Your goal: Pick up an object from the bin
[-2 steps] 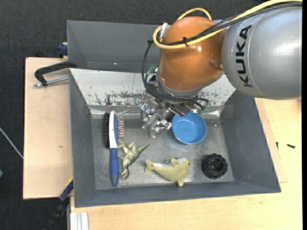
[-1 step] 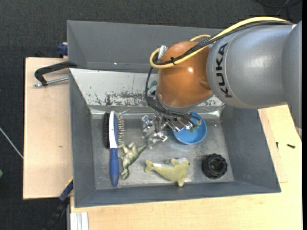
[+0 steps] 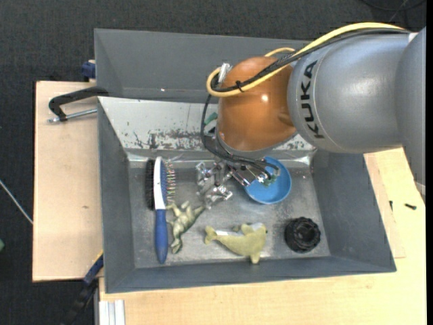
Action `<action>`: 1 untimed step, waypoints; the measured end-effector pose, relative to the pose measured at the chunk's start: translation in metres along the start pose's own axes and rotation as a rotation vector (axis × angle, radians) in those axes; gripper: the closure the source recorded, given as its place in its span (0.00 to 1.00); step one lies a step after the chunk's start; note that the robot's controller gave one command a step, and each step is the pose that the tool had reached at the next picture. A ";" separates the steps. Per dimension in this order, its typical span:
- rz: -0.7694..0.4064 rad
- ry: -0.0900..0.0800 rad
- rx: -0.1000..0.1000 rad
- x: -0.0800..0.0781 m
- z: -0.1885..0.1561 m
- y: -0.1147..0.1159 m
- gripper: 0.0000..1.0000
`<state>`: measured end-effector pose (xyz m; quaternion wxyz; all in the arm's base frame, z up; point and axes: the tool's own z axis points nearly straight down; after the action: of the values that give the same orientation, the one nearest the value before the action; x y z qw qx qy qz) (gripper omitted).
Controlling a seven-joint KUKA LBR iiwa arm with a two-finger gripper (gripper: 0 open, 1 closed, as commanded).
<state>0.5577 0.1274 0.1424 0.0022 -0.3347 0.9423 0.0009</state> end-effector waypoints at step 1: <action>-0.130 0.003 -0.001 -0.010 0.021 0.007 1.00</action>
Offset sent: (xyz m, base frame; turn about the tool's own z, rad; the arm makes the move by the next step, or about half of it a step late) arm 0.0035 0.0107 -0.0214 -0.1311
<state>0.5615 0.1394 0.1213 0.0004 -0.3953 0.9186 0.0008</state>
